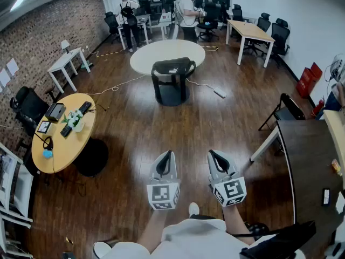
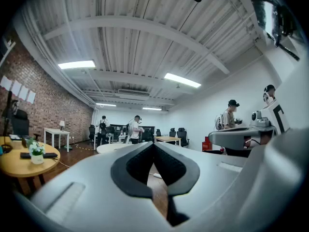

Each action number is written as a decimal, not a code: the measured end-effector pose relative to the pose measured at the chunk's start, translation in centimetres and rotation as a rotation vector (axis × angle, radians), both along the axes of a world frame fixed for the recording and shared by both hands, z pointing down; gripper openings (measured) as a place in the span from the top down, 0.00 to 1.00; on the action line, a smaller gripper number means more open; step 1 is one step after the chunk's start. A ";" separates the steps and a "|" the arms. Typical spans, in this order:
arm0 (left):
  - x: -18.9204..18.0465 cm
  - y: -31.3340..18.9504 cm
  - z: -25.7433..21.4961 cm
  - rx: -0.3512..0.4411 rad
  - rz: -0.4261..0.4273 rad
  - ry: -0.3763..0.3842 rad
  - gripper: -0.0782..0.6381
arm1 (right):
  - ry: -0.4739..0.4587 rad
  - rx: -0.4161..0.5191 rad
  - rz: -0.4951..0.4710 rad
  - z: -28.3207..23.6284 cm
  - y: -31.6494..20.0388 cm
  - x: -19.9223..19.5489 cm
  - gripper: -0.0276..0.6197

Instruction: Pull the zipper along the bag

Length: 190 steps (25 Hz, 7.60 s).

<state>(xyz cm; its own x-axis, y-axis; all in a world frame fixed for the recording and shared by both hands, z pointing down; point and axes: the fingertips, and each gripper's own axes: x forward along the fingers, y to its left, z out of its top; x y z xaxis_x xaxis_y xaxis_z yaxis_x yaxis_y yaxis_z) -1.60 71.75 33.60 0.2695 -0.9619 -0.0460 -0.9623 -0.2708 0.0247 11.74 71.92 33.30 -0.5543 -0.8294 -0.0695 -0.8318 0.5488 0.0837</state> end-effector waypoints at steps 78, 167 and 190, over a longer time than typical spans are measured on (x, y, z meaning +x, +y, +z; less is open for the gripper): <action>6.6 -115.1 25.5 -0.437 0.524 -0.570 0.86 | 0.601 -0.910 -0.705 38.1 -126.7 -5.7 0.97; -31.7 -114.7 30.9 -0.582 0.163 -0.298 0.86 | 0.961 -1.099 -0.343 41.9 -126.6 -4.7 0.97; -35.8 -109.5 22.0 -0.462 -0.017 0.003 0.87 | 0.243 -0.453 0.164 21.5 -116.3 -9.5 0.97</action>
